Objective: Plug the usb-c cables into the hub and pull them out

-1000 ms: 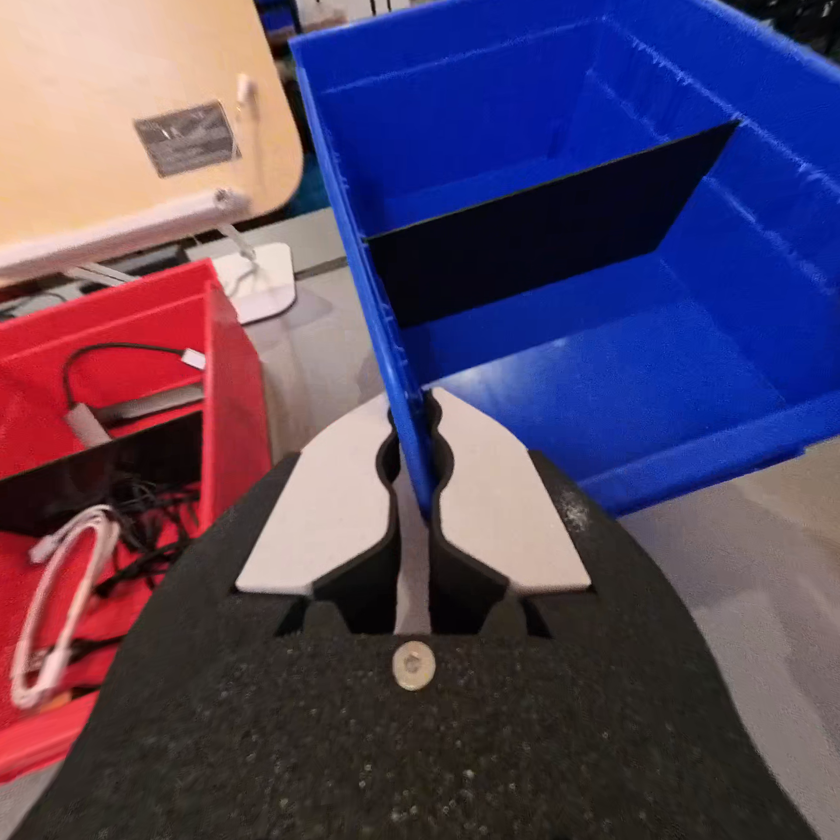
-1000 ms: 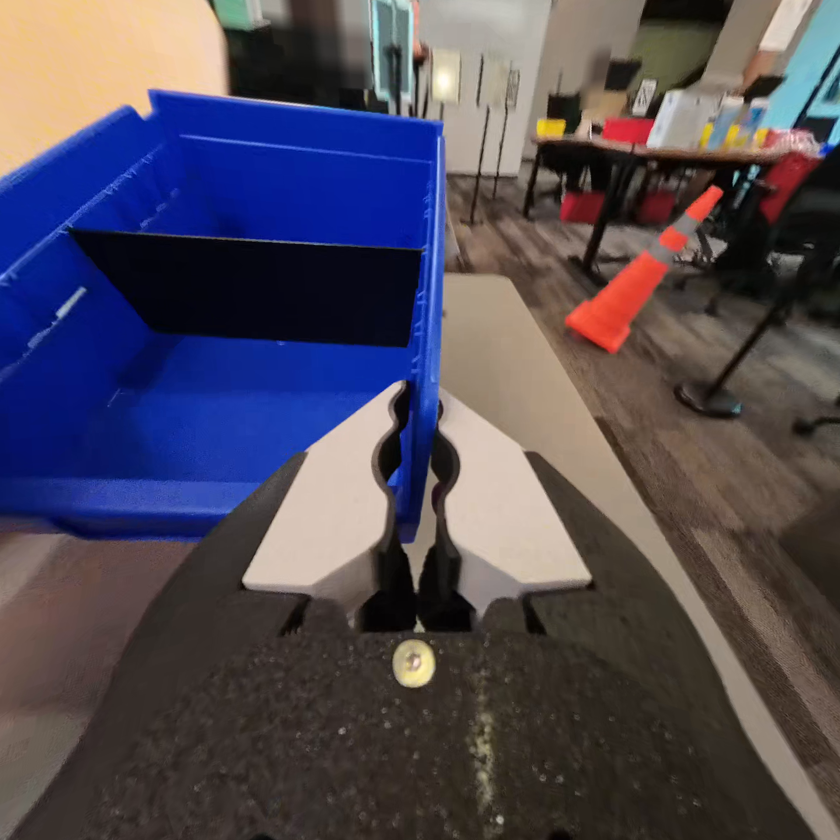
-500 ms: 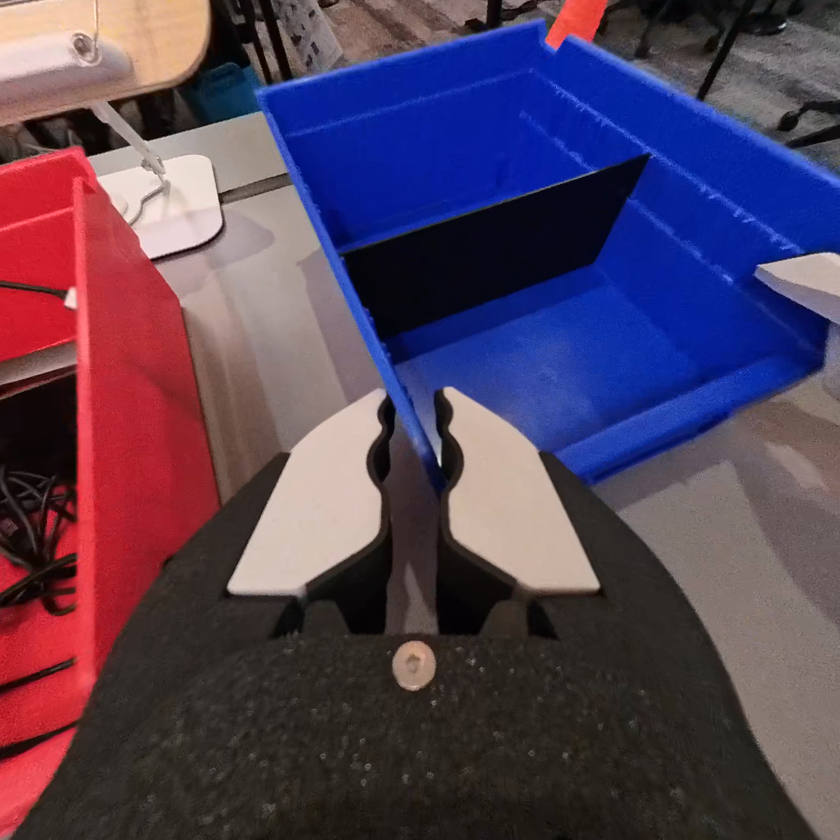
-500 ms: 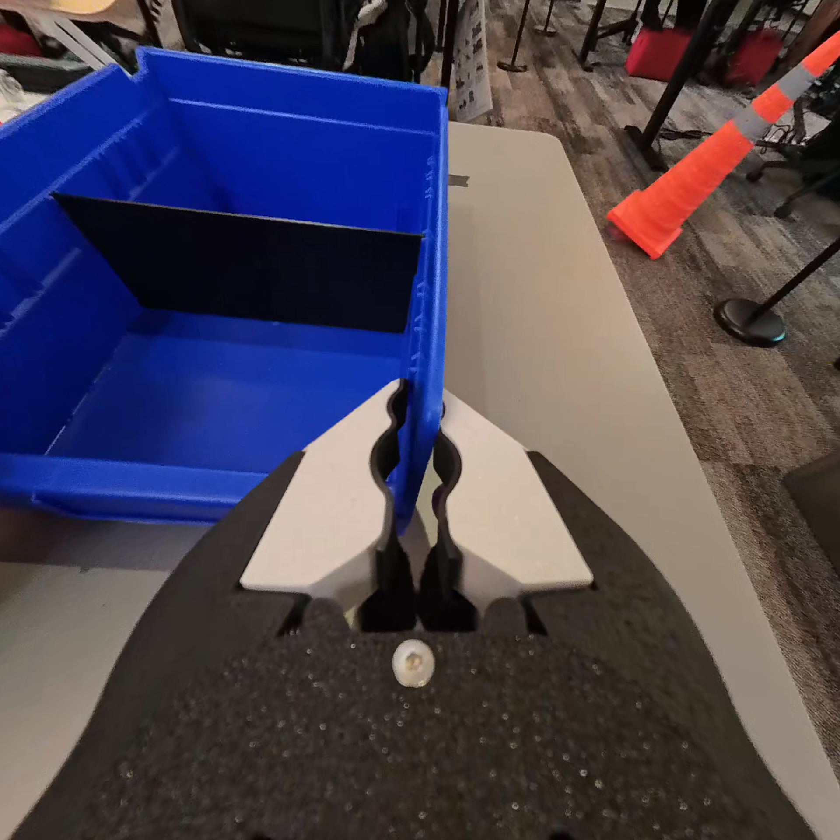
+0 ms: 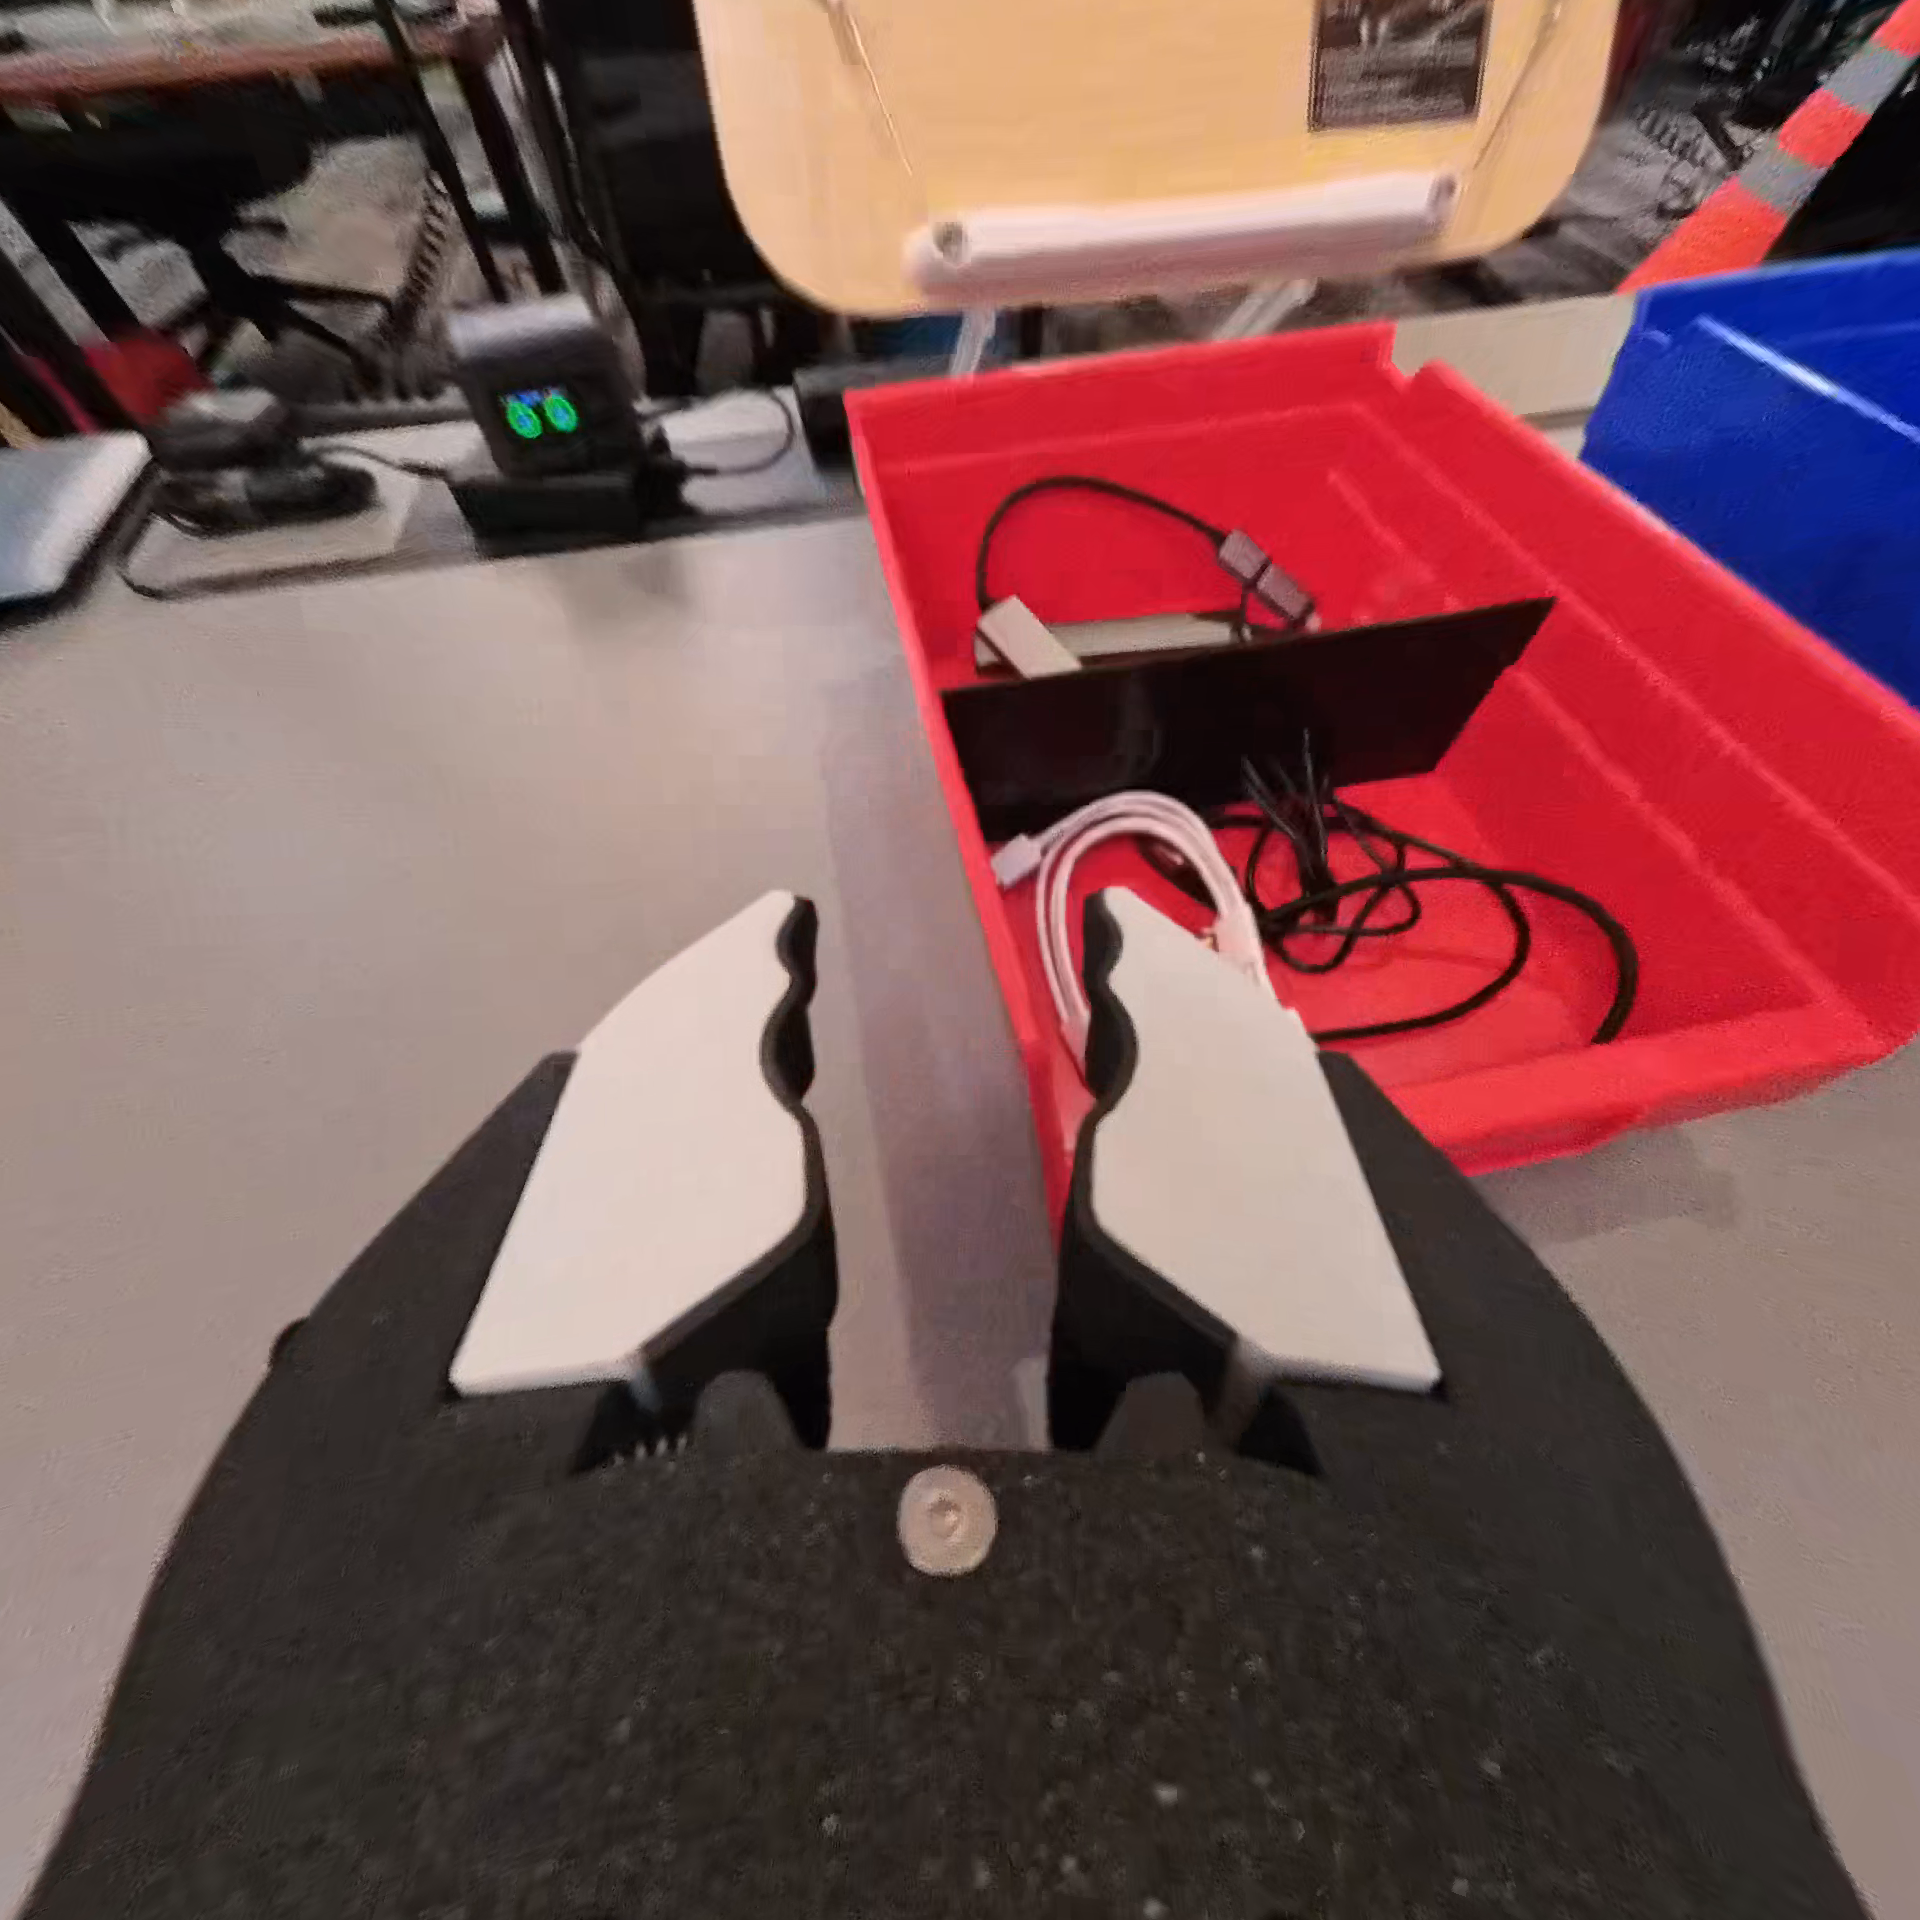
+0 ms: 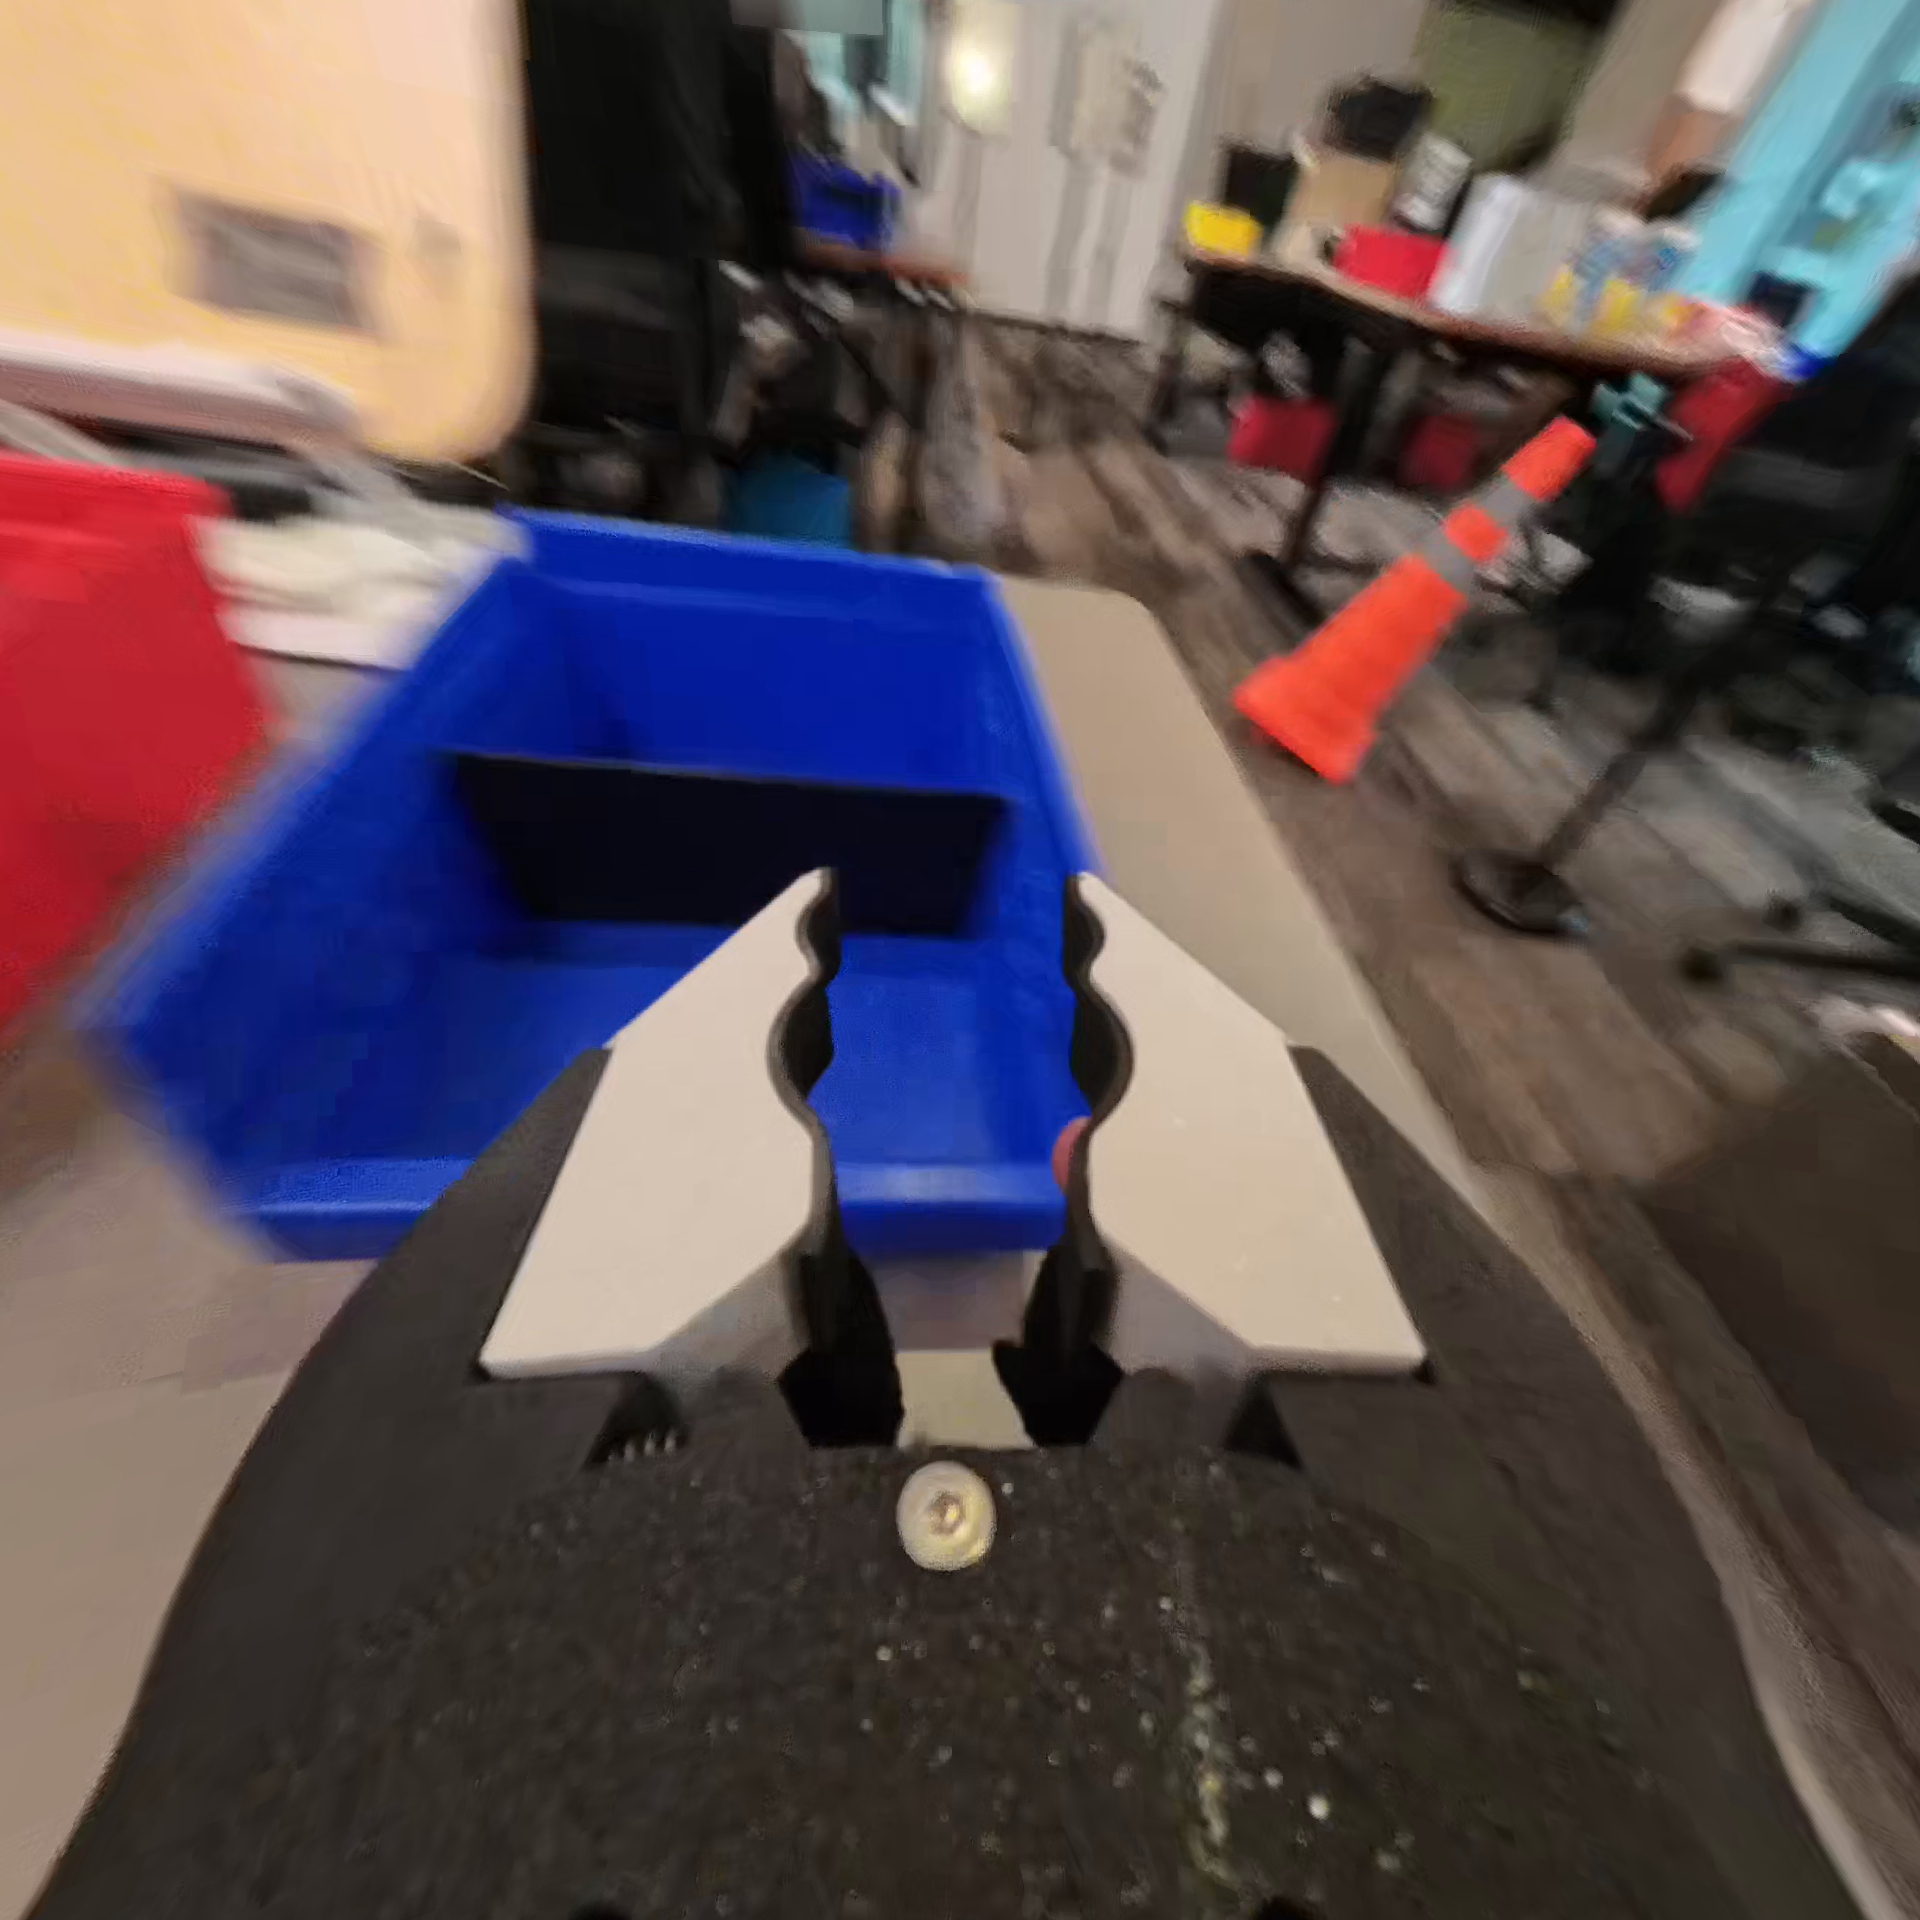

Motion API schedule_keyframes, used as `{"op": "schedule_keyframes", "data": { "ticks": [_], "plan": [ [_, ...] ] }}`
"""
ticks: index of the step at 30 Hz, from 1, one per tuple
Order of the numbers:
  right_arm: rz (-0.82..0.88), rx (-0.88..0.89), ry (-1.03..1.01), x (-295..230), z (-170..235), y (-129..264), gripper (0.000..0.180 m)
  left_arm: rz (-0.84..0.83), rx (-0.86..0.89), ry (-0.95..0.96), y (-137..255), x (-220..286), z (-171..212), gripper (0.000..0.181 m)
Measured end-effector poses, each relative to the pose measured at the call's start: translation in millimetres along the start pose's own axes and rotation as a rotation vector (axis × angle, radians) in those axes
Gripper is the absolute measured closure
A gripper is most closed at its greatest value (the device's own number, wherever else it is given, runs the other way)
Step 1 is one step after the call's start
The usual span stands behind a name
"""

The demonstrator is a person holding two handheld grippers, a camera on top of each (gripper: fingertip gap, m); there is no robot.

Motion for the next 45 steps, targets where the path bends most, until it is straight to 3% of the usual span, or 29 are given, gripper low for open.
{"op": "schedule_keyframes", "data": {
  "ticks": [2,4,5,7,9,11,15,17,23,28,33,37,41,45],
  "plan": [
    [-0.228,0.052,-0.048,-78.8,-17.6,1.2,0.139,0.04,-0.05,0.015,-10.9,4.2,17.9,0.137],
    [-0.496,0.004,-0.19,-162.9,-8.7,-9.7,0.132,0.059,-0.04,0.05,-16.9,10.2,25.4,0.152],
    [-0.553,-0.048,-0.221,-192.3,2.2,-19.2,0.125,0.069,-0.049,0.06,-19.8,13.0,27.9,0.156],
    [-0.56,-0.081,-0.268,-225.3,16.8,-36.2,0.123,0.09,-0.105,0.058,-27.0,17.3,36.5,0.166],
    [-0.555,-0.1,-0.305,-244.2,24.8,-50.4,0.128,0.124,-0.133,0.077,-29.5,19.3,40.2,0.164],
    [-0.502,-0.14,-0.272,-254.0,31.0,-62.7,0.158,0.133,-0.135,0.093,-30.1,16.7,39.8,0.17],
    [-0.265,-0.138,-0.124,-266.7,25.7,-68.0,0.176,0.082,-0.124,-0.019,-29.8,4.2,34.5,0.175],
    [-0.221,-0.116,-0.097,-288.3,16.0,-69.4,0.176,0.045,-0.121,-0.015,-32.6,-20.8,31.0,0.176],
    [-0.351,-0.056,-0.056,-408.3,-24.2,-87.6,0.173,-0.087,-0.07,0.061,-35.8,-150.6,23.1,0.178],
    [-0.317,-0.069,-0.108,-486.2,-30.5,-99.9,0.176,-0.077,-0.065,0.083,-41.3,-220.6,36.7,0.178],
    [-0.34,-0.151,-0.106,-516.3,-7.2,-108.4,0.174,-0.059,-0.113,0.047,-51.9,-244.3,48.7,0.177],
    [-0.369,-0.109,-0.074,-515.9,-7.3,-107.8,0.17,-0.019,-0.127,0.127,-61.7,-244.4,54.4,0.178],
    [-0.622,-0.117,-0.136,-508.5,-7.8,-97.9,0.16,-0.039,-0.133,0.222,-58.2,-243.3,53.8,0.178],
    [-0.857,-0.075,-0.218,-458.9,0.7,-62.2,0.142,-0.029,-0.115,0.272,-49.8,-235.7,58.0,0.174]
  ]
}}
Point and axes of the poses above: each gripper's, where its closed fingertips meet, y back along the fingers, z out of its underside, x = y × z across the jaws, the point moved 5 cm from there along y, back along the fingers, and after that the axes turned 10 degrees about -z, right-handed, at the moved point
